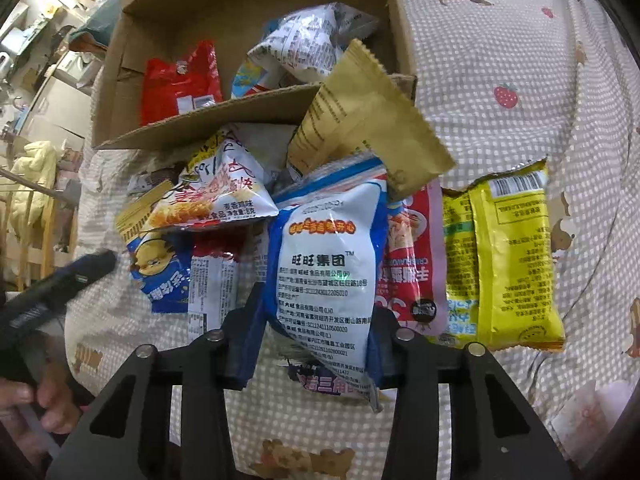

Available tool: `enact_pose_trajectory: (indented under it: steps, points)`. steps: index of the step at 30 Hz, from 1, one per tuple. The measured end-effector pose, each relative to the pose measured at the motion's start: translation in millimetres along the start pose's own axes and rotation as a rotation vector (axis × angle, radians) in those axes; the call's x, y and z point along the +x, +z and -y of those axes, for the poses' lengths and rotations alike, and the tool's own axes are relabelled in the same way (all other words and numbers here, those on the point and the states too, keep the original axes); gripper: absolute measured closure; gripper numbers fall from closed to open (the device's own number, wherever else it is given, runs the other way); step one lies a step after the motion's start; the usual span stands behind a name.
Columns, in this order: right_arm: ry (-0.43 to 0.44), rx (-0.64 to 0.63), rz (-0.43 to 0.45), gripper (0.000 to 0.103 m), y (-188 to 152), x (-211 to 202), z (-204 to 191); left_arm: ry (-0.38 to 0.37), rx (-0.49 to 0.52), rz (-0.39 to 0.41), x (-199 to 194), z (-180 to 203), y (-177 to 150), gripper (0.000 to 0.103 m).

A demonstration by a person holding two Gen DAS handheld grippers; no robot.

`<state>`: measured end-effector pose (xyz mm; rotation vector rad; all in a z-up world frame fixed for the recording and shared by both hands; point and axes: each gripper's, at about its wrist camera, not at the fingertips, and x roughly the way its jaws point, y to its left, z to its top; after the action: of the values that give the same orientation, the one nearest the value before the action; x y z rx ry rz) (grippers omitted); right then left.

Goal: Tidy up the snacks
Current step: 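Grasp the blue-yellow snack bag with the left gripper while the right grasps a white-blue bag, then lift both held bags and carry them into the cardboard box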

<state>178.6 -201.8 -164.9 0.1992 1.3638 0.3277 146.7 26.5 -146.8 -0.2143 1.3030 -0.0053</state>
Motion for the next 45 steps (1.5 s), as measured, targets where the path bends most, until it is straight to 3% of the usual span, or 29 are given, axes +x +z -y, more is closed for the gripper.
enact_pose_trajectory:
  steps: [3,8,12,17,34,41,45]
  points:
    - [0.061,0.02,0.002,0.061,-3,-6,12,-0.002,0.057,-0.029,13,19,-3,0.039]
    - [0.137,0.047,0.032,0.061,-14,-26,26,-0.017,0.056,-0.062,29,29,-1,0.056]
    - [0.175,0.05,0.08,0.061,-17,-42,36,-0.048,0.067,-0.076,31,38,2,0.078]
    - [0.193,0.052,0.095,0.061,-22,-51,38,-0.074,0.065,-0.101,34,46,2,0.089]
    - [0.253,0.009,0.195,0.061,-36,-71,15,-0.065,0.068,0.002,-29,32,-9,0.091]
    - [0.335,0.012,0.36,0.061,-41,-109,17,-0.081,0.051,0.079,-54,12,-7,0.091]
    - [0.296,0.014,0.436,0.061,-42,-122,18,-0.092,0.057,0.11,-72,11,-6,0.091]
